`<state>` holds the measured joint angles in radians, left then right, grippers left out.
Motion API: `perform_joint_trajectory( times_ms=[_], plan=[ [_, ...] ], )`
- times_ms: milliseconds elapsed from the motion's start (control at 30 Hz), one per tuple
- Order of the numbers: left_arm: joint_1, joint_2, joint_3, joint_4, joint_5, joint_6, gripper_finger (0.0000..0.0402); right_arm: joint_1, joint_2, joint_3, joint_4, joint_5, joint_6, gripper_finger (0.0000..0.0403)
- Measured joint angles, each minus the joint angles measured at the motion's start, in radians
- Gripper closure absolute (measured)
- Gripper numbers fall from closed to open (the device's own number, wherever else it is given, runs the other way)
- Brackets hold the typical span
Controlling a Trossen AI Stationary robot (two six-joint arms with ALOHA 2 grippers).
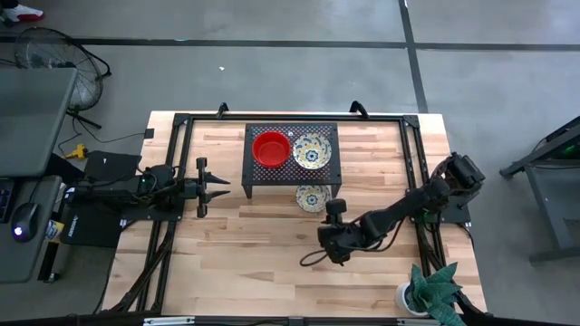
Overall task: Pick & Place Mini bowls
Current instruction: Stack the white patterned bowl on the white patterned bowls on the shelf
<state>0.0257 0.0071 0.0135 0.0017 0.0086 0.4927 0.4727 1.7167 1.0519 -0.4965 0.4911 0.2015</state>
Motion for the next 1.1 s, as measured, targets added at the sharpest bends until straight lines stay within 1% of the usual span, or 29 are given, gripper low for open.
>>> perform_joint_trajectory(
  times_ms=[367,633,733,867,1100],
  plan=[
    [0.0,0.0,0.0,0.0,0.0,0.0,0.0289,0.016,0.0,0.0,-0.035,0.002,-0.053,0.0254],
    [0.0,0.0,0.0,0.0,0.0,0.0,0.0289,0.02,0.073,0.004,0.01,-0.025,-0.053,0.0254],
    [0.0,0.0,0.0,0.0,0.0,0.0,0.0289,0.02,0.082,0.021,0.008,0.03,-0.054,0.0254],
    [0.0,0.0,0.0,0.0,0.0,0.0,0.0289,0.02,0.082,0.04,0.0,0.096,-0.095,0.0254],
    [0.0,0.0,0.0,0.0,0.0,0.0,0.0289,-0.006,0.082,0.041,-0.015,0.105,-0.09,0.0254]
  ],
)
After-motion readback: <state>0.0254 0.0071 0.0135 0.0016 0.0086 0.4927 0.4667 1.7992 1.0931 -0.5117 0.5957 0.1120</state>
